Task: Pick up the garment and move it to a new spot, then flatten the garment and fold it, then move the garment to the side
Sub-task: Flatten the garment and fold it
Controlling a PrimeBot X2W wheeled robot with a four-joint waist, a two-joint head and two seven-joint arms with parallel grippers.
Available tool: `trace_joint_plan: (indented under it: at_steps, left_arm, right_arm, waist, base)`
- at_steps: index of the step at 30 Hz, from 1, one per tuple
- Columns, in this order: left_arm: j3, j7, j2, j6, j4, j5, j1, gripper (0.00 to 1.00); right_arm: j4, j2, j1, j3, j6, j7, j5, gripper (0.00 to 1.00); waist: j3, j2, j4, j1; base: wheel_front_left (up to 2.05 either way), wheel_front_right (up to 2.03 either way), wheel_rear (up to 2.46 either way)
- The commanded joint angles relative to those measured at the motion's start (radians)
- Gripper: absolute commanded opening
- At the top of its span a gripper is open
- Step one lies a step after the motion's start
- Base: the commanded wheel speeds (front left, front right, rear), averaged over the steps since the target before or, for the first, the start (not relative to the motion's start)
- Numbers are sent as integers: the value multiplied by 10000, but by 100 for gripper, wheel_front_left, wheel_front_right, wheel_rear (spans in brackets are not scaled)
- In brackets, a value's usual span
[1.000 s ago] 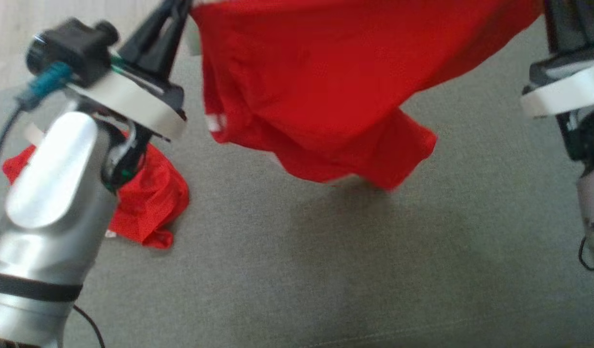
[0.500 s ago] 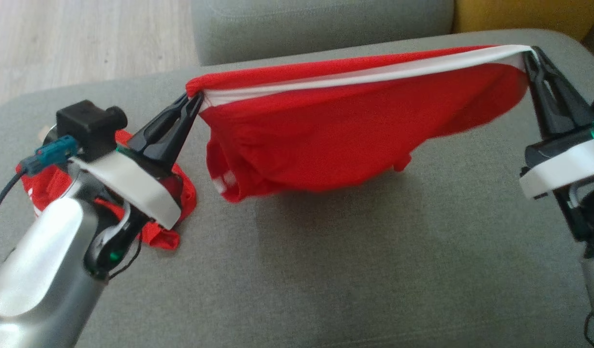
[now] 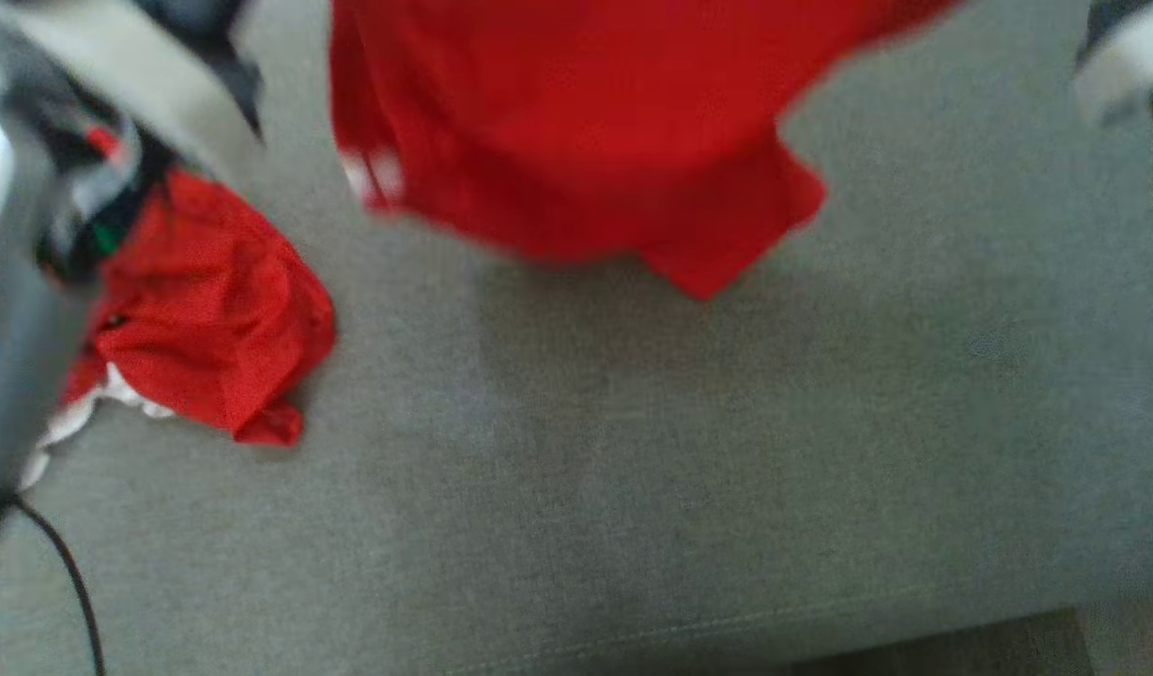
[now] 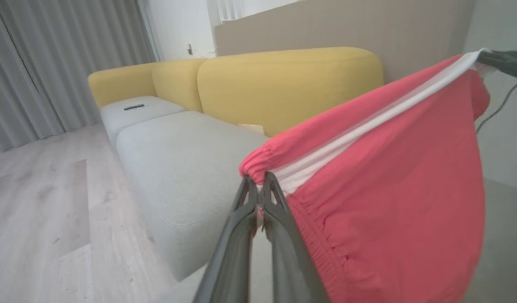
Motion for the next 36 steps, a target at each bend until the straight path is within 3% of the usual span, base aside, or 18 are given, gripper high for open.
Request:
trace_joint_plan:
  at_steps: [1,6,10,14,20,23,29,36]
  left_arm:
    - [436,-248,427,-13,440,184,-1418,0]
    - [265,-1111,152,-50,2149,445,-3722,0]
    - [-74,-2572,-316,-58,3641,457,-5391,0]
    - [-498,-3342,-680,-59,4378,125,-5351,0]
    - [-1431,-3659,-972,-60,4913,-495,-3803,0]
    - [-1868,-3689,-964,-60,4848,-697,-2777,0]
    - [-2655,-3695,-589,-60,4081,-452,-624,0]
    - [-3543,-3697,-112,-61,3469,-19,991,0]
  right_arm:
    - [473,-174,-1178,313,-9,-240,102,0]
    - [2437,-74,-3862,574,-9,-1321,-273,0]
    - [4545,482,-5788,-213,-9,-3161,-1169,0]
    - [5980,1141,-5552,-622,-9,-3894,-1440,0]
    - [7645,1602,-4084,257,-9,-4203,-1316,0]
    - [8359,1602,-3398,1210,-9,-4110,-966,0]
    - [8656,947,-2319,3372,-9,-3512,502,0]
    - [7273,-633,-1215,5690,-9,-2568,2685,0]
  waist:
    - [1065,0,-171,-3]
    - [1689,0,-183,-3]
    - [1917,0,-127,-3]
    - [1889,0,-119,-3]
    - [1797,0,-96,-3]
    - [1595,0,-44,-3]
    - [987,0,108,-3]
    - [373,0,250,-3]
  base:
    - [0,0,0]
    - [0,0,0]
    - [0,0,0]
    - [0,0,0]
    - [0,0,0]
    - [0,0,0]
    - [0,0,0]
    - [0,0,0]
